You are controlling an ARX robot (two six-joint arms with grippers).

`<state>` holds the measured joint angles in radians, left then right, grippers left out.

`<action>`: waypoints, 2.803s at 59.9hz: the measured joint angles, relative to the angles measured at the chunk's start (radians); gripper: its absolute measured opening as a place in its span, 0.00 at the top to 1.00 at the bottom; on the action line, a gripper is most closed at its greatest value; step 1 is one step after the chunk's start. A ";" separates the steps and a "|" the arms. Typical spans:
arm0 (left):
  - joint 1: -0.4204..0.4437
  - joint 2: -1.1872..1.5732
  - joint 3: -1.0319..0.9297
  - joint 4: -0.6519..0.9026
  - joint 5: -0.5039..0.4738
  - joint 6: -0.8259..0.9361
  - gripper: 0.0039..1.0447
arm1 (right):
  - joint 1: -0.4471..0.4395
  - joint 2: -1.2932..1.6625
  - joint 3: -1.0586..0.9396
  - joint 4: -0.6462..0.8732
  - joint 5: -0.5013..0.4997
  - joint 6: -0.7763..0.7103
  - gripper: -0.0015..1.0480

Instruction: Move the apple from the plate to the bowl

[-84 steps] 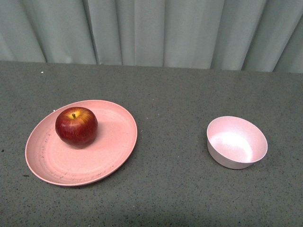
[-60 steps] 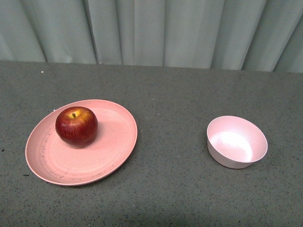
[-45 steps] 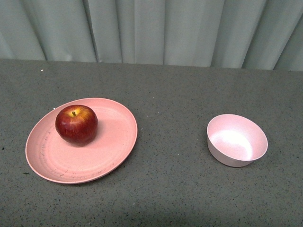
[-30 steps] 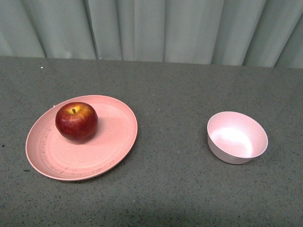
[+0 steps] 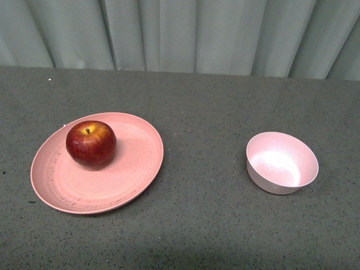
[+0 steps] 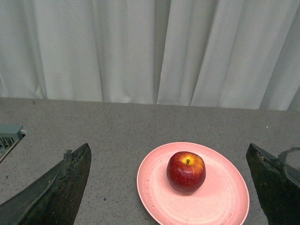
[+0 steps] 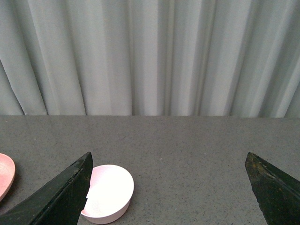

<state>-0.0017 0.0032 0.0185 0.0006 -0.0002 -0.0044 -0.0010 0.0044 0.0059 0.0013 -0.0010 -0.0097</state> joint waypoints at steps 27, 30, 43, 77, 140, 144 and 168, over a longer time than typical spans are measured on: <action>0.000 0.000 0.000 0.000 0.000 0.000 0.06 | 0.000 0.000 0.000 0.000 0.000 0.000 0.09; 0.000 0.000 0.000 0.000 0.000 0.000 0.06 | 0.000 0.000 0.000 0.000 0.000 0.000 0.09; 0.000 0.000 0.000 0.000 0.000 0.000 0.06 | 0.000 0.000 0.000 0.000 0.000 0.000 0.09; 0.000 0.000 0.000 0.000 0.000 0.000 0.06 | 0.087 0.766 0.164 0.333 -0.089 -0.203 0.09; 0.000 0.000 0.000 0.000 0.000 0.000 0.06 | 0.330 2.061 0.874 0.173 -0.057 -0.335 0.44; 0.000 0.000 0.000 0.000 0.000 0.000 0.06 | 0.330 2.065 0.877 0.173 -0.054 -0.335 0.52; 0.000 0.000 0.000 0.000 0.000 0.000 0.06 | 0.325 2.063 0.878 0.167 -0.053 -0.343 0.99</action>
<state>-0.0017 0.0032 0.0185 0.0006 -0.0002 -0.0044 0.3241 2.0678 0.8841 0.1688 -0.0540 -0.3523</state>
